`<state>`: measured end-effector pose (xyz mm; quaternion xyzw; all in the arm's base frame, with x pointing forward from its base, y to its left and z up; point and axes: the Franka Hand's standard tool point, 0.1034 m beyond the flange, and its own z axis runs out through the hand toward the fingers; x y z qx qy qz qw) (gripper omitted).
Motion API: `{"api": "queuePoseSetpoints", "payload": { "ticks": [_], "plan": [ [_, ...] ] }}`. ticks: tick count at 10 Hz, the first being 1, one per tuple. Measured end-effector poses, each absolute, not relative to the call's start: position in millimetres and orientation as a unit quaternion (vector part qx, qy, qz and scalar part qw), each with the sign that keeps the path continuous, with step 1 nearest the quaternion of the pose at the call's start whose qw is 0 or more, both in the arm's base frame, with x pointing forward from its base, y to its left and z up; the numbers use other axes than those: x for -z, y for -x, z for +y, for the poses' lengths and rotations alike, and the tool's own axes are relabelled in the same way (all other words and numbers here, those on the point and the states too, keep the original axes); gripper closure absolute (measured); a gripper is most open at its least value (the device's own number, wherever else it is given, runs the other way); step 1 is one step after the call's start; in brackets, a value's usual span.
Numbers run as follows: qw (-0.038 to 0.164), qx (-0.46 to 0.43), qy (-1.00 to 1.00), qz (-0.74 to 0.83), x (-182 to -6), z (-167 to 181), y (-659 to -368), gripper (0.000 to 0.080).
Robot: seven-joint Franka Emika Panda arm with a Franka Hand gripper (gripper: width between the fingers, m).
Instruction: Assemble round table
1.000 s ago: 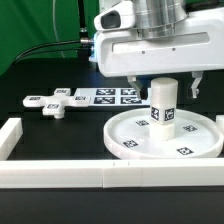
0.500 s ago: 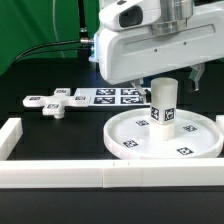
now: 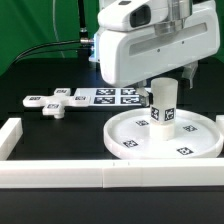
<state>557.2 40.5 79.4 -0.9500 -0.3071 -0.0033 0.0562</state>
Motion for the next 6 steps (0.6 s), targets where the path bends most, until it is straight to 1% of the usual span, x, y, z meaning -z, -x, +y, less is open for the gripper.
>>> {"api": "queuePoseSetpoints", "payload": {
  "ticks": [2, 3, 6],
  "plan": [
    [0.049, 0.003, 0.928, -0.368, -79.2, 41.7, -556.8, 0.0151],
    [0.043, 0.002, 0.905, -0.424, -78.4, 41.0, -556.4, 0.0151],
    [0.038, 0.001, 0.858, -0.512, -76.9, 40.5, -555.6, 0.0151]
  ]
}}
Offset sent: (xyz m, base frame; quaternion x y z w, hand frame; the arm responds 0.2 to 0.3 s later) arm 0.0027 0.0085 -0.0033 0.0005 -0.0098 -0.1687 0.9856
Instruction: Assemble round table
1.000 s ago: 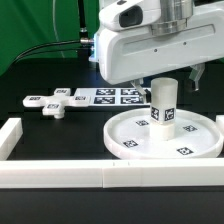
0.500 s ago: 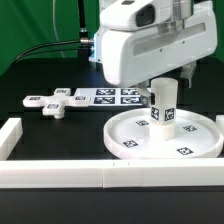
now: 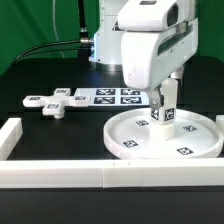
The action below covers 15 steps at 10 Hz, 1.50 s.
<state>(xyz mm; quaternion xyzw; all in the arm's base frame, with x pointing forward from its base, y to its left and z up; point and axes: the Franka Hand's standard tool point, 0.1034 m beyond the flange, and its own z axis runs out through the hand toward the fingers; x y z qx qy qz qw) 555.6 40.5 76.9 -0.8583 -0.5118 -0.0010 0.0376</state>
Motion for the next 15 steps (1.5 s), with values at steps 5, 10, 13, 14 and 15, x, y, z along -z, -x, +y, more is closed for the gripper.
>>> {"api": "queuePoseSetpoints", "payload": {
  "ticks": [5, 10, 13, 14, 15],
  "plan": [
    [0.024, 0.01, 0.794, -0.608, -75.6, 34.5, -557.2, 0.0151],
    [0.019, 0.005, 0.742, -0.67, -72.8, 26.2, -554.9, 0.0254],
    [0.016, 0.003, 0.743, -0.669, -72.9, 20.9, -555.1, 0.059],
    [0.015, 0.002, 0.747, -0.665, -72.7, 18.5, -555.1, 0.0717],
    [0.015, 0.002, 0.758, -0.652, -72.6, 17.8, -555.0, 0.0717]
  ]
}}
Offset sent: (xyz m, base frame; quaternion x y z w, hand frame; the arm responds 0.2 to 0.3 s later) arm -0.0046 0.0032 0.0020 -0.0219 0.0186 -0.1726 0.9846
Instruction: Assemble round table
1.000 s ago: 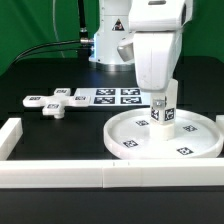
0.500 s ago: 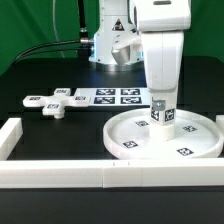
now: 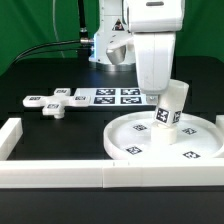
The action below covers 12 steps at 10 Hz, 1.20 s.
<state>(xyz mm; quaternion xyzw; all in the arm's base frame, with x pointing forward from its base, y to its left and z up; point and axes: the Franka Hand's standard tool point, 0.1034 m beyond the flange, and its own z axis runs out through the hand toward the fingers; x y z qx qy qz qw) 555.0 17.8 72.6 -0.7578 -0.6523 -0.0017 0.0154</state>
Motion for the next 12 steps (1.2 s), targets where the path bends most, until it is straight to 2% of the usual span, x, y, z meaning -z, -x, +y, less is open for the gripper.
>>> {"api": "queuePoseSetpoints", "payload": {
  "ticks": [1, 6, 7, 8, 9, 10, 11, 12],
  "plan": [
    [0.015, 0.002, 0.759, -0.651, -72.5, 17.1, -555.0, 0.0786],
    [0.016, -0.001, 0.804, -0.595, -71.2, 16.5, -553.2, 0.0798],
    [0.016, -0.001, 0.804, -0.594, -71.2, 16.3, -553.2, 0.0711],
    [0.016, -0.001, 0.804, -0.594, -71.1, 16.2, -553.2, 0.0577],
    [0.016, -0.001, 0.802, -0.597, -71.0, 16.2, -553.2, 0.0577],
    [0.015, -0.002, 0.793, -0.608, -71.1, 16.7, -554.4, 0.0343],
    [0.011, -0.003, 0.786, -0.618, -71.2, 18.3, -556.7, 0.0343],
    [0.009, -0.004, 0.781, -0.624, -71.4, 22.1, -557.7, 0.0218]
  ]
}}
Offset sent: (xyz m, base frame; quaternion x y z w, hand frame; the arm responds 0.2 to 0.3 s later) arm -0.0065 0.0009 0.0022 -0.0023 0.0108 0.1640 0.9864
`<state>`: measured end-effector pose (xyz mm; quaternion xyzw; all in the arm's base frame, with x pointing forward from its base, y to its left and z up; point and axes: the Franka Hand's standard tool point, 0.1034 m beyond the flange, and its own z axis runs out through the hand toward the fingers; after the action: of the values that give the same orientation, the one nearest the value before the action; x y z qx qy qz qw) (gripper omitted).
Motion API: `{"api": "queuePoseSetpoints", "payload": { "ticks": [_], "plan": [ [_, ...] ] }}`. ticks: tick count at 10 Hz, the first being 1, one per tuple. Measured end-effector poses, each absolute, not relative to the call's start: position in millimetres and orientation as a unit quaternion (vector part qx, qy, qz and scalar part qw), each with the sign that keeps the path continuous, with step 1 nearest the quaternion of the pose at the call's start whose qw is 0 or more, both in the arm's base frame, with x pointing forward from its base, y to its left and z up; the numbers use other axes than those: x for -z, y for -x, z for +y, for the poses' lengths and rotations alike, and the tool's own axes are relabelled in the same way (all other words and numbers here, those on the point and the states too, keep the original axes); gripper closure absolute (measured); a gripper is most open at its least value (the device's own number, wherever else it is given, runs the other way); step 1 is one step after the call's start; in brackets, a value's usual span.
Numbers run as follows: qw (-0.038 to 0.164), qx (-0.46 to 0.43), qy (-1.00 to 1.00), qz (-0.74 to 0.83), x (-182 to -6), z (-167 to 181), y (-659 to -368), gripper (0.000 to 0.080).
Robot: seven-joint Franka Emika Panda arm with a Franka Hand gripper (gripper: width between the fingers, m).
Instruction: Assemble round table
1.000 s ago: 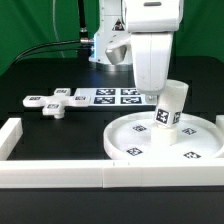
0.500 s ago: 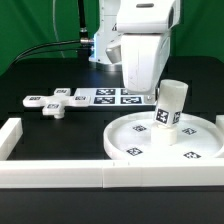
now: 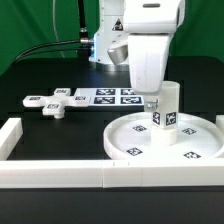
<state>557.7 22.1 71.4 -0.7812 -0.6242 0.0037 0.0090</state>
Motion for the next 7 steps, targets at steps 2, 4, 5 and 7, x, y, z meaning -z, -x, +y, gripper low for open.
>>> {"api": "queuePoseSetpoints", "payload": {
  "ticks": [2, 4, 5, 7],
  "plan": [
    [0.011, -0.002, 0.782, -0.624, -71.3, 32.3, -557.1, 0.0171],
    [0.012, -0.002, 0.789, -0.615, -71.1, 39.5, -556.3, 0.015],
    [0.012, -0.002, 0.789, -0.614, -70.9, 38.9, -556.3, 0.015],
    [0.013, -0.002, 0.79, -0.613, -70.3, 38.7, -555.9, 0.0156]
  ]
}}
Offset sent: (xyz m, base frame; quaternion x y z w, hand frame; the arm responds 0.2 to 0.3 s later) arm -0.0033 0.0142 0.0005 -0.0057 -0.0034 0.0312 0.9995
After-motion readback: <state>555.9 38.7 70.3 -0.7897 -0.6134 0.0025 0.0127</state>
